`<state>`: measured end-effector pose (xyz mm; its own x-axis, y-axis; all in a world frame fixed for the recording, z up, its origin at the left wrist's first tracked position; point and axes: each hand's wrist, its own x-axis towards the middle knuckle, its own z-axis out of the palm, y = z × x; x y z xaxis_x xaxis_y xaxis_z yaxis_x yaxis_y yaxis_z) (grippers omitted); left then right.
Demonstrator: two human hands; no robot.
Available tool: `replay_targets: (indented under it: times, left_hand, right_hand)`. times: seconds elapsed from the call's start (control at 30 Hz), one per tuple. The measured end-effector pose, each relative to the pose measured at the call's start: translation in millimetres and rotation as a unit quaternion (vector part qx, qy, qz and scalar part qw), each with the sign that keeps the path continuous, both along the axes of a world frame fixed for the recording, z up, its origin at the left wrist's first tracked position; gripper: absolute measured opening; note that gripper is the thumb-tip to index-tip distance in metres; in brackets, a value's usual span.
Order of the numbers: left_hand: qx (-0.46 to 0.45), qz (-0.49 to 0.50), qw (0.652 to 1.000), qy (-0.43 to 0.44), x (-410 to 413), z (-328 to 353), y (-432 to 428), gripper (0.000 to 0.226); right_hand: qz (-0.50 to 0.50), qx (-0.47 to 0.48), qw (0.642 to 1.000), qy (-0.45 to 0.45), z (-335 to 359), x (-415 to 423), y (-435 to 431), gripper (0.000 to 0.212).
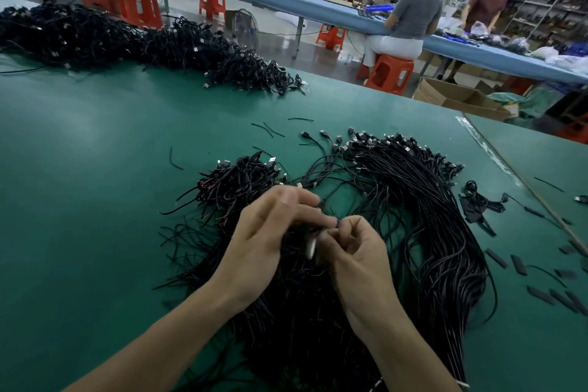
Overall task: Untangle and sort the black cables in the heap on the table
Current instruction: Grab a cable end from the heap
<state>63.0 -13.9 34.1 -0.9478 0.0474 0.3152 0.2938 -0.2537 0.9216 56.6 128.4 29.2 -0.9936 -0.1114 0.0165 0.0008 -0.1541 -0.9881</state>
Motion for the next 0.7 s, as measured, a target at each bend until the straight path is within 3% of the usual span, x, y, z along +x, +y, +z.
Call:
replay_targets:
  times: [0.07,0.2,0.3,0.5,0.6,0.7]
  left_hand:
    - [-0.044,0.016,0.999,0.007,0.7,-1.5,-0.3,0.010]
    - [-0.207,0.139,0.968,0.021,-0.8,-11.6,-0.3,0.031]
    - [-0.221,0.168,0.961,-0.016,-4.1,-15.9,1.8,0.033]
    - [-0.106,0.079,0.990,-0.052,-7.5,-11.3,1.1,0.011]
    - [-0.019,0.053,0.996,-0.063,-7.0,-4.6,-1.4,0.022]
    - [0.063,0.012,0.996,-0.065,-3.9,3.2,-1.6,0.019]
  right_hand:
    - [-0.013,-0.018,1.000,-0.003,4.2,-4.5,3.5,0.036]
    - [-0.062,0.021,0.997,0.034,13.7,-9.1,6.5,0.034]
    - [-0.057,0.017,0.997,0.050,15.7,-6.5,4.8,0.035]
    - [-0.001,-0.040,0.998,0.048,17.9,0.5,2.0,0.032]
    - [-0.009,-0.015,0.999,0.034,14.9,1.0,3.7,0.034]
    - [0.000,-0.015,0.999,0.037,15.4,0.8,3.5,0.035]
